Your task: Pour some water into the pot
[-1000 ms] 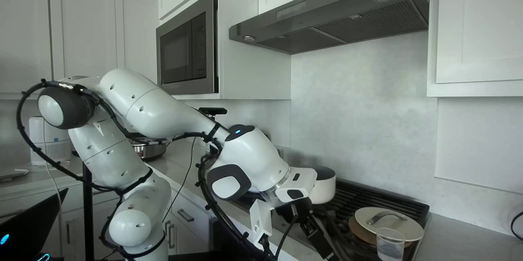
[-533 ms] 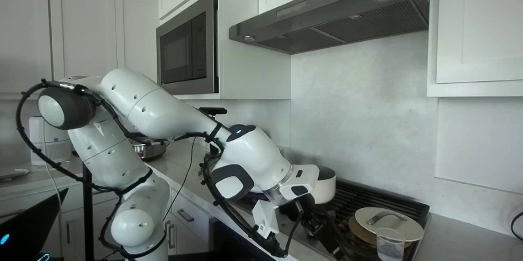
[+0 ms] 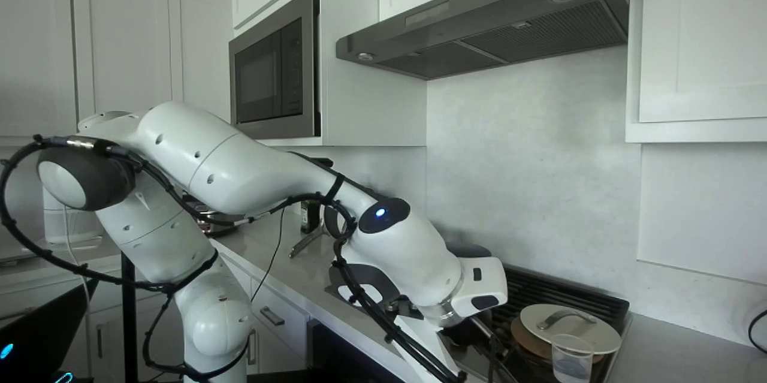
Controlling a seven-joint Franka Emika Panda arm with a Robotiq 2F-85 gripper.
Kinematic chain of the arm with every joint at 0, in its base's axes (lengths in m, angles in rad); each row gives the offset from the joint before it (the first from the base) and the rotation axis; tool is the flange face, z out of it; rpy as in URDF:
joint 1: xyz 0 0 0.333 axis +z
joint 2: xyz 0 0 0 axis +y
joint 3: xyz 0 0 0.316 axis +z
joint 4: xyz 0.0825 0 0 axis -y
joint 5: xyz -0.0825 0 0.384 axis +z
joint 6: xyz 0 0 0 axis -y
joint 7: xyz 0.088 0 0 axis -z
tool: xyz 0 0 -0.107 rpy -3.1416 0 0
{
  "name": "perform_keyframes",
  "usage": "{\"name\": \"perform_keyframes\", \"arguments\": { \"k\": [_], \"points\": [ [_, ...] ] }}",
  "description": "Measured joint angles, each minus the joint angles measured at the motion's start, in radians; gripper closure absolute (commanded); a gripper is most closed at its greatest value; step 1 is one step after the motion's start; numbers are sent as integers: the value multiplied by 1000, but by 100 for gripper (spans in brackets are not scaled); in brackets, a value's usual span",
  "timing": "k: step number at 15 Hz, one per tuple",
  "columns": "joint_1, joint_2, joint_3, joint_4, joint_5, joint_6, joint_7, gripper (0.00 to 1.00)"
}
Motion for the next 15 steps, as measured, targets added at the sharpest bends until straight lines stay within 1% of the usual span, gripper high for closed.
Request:
{"name": "perform_keyframes", "arguments": {
  "k": [3, 5, 7, 9, 11, 15],
  "points": [
    [110, 0, -130, 66, 53, -80, -144, 0],
    [178, 0, -210, 109, 73, -137, -216, 0],
    [253, 0, -296, 150, 90, -183, -274, 0],
    [321, -1, -367, 179, 92, -195, -299, 0],
    [344, -1, -387, 188, 92, -196, -300, 0],
    [346, -6, -387, 190, 91, -197, -299, 0]
  ]
}}
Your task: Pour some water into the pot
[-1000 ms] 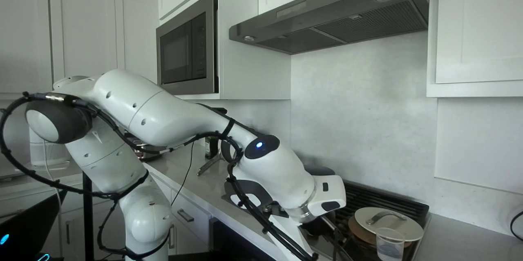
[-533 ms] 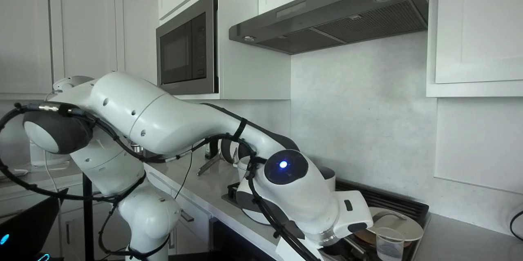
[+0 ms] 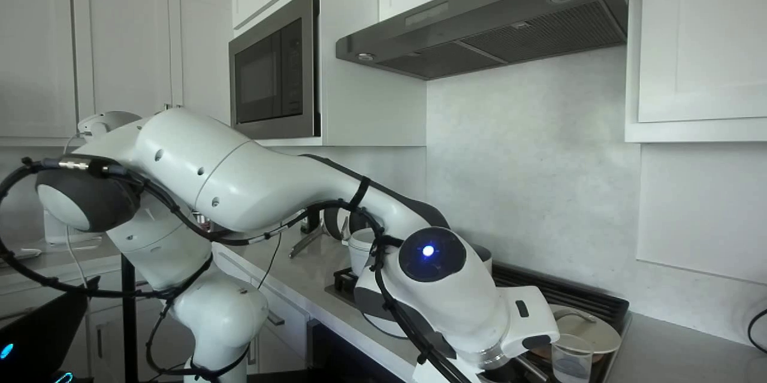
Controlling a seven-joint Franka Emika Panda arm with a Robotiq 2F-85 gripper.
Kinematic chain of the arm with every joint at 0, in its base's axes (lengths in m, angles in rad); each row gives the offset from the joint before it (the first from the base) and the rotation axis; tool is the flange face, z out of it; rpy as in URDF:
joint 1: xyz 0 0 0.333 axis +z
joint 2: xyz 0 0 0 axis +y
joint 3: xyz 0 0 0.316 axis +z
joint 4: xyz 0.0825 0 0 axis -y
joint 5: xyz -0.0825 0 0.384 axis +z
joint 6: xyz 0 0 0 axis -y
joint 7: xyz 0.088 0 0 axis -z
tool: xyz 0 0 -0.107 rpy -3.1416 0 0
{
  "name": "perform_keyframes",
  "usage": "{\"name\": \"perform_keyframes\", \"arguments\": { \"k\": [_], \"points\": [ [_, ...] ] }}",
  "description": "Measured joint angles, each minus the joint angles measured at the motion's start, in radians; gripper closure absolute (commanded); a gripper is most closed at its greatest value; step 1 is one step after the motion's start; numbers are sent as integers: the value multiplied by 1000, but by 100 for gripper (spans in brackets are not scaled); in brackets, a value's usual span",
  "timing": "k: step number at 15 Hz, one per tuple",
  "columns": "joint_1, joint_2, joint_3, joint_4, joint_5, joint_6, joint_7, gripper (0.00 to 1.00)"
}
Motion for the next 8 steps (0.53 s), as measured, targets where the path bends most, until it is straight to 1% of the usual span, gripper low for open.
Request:
{"name": "perform_keyframes", "arguments": {
  "k": [2, 3, 5, 8],
  "points": [
    [18, -27, -13, 3, 1, -10, 0, 0],
    [38, -48, -30, 7, 2, -18, 0, 0],
    [90, -94, -82, 24, 3, -40, 0, 0],
    [184, -167, -177, 68, -1, -87, 0, 0]
  ]
}}
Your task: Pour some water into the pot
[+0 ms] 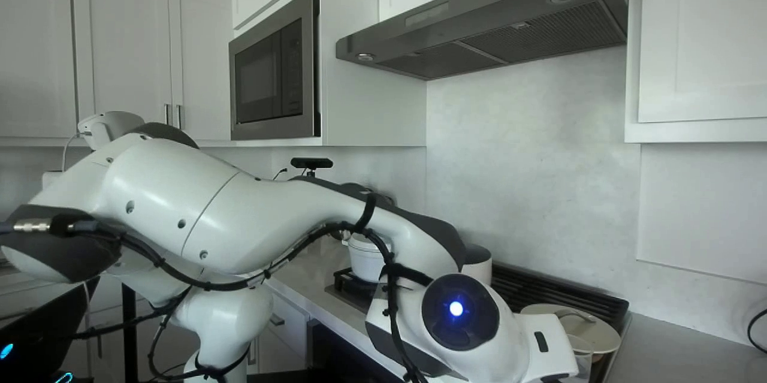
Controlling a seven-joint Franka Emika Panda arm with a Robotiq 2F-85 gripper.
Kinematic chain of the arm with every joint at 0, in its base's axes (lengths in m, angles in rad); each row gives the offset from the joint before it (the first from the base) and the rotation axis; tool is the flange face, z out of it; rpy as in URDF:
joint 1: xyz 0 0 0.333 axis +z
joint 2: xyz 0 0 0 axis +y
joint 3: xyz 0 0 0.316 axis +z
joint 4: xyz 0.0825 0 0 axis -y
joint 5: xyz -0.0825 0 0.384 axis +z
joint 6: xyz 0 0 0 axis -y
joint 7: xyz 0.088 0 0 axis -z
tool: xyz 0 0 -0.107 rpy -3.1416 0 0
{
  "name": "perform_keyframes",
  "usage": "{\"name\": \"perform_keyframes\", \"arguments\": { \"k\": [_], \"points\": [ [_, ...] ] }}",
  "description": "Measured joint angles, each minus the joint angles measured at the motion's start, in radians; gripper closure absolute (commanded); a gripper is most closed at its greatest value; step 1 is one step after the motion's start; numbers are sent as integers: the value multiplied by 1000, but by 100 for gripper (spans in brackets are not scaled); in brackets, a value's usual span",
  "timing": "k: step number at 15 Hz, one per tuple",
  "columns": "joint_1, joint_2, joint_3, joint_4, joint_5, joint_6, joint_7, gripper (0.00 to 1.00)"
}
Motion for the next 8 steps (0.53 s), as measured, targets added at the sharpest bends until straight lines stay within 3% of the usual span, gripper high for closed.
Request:
{"name": "perform_keyframes", "arguments": {
  "k": [4, 8],
  "points": [
    [119, -108, -113, 73, -47, -60, 0, 0],
    [193, -205, -146, 122, -122, -60, 2, 0]
  ]
}}
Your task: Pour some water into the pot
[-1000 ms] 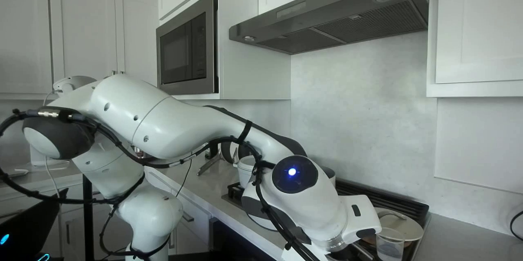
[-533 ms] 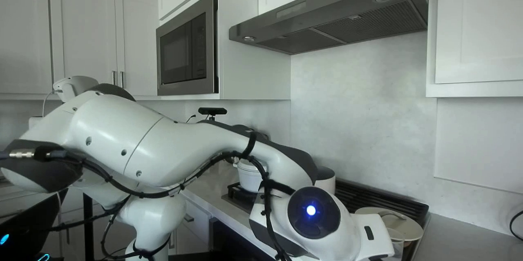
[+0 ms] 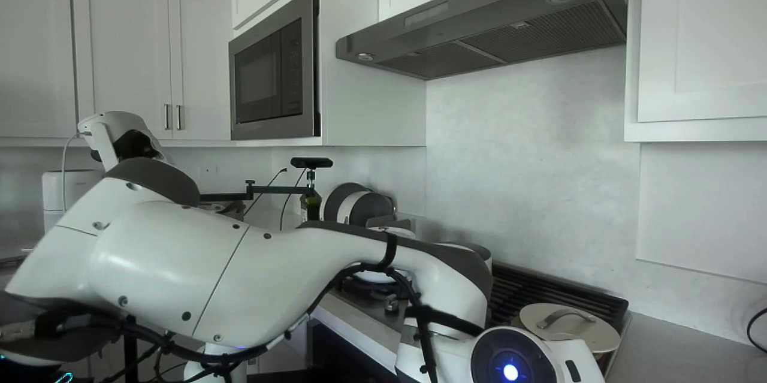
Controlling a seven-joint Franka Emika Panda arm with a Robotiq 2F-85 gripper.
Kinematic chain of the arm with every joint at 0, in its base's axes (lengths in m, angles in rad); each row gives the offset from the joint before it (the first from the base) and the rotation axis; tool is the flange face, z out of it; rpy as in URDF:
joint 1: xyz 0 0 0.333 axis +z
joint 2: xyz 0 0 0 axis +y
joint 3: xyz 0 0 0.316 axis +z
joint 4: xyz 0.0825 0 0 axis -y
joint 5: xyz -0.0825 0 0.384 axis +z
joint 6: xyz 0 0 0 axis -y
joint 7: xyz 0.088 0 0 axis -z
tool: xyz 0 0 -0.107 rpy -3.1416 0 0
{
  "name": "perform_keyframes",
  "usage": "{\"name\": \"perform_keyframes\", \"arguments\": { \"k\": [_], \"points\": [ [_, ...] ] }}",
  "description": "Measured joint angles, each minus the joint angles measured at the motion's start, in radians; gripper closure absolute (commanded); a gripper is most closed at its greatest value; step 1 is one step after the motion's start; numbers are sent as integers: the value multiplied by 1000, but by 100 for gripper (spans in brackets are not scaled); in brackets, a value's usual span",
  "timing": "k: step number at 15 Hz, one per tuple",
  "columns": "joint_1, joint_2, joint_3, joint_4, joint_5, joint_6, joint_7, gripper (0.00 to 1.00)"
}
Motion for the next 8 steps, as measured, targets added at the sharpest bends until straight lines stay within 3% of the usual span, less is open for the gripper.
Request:
{"name": "perform_keyframes", "arguments": {
  "k": [8],
  "points": [
    [11, -50, 0, 13, -44, 2, 7, 0]
  ]
}}
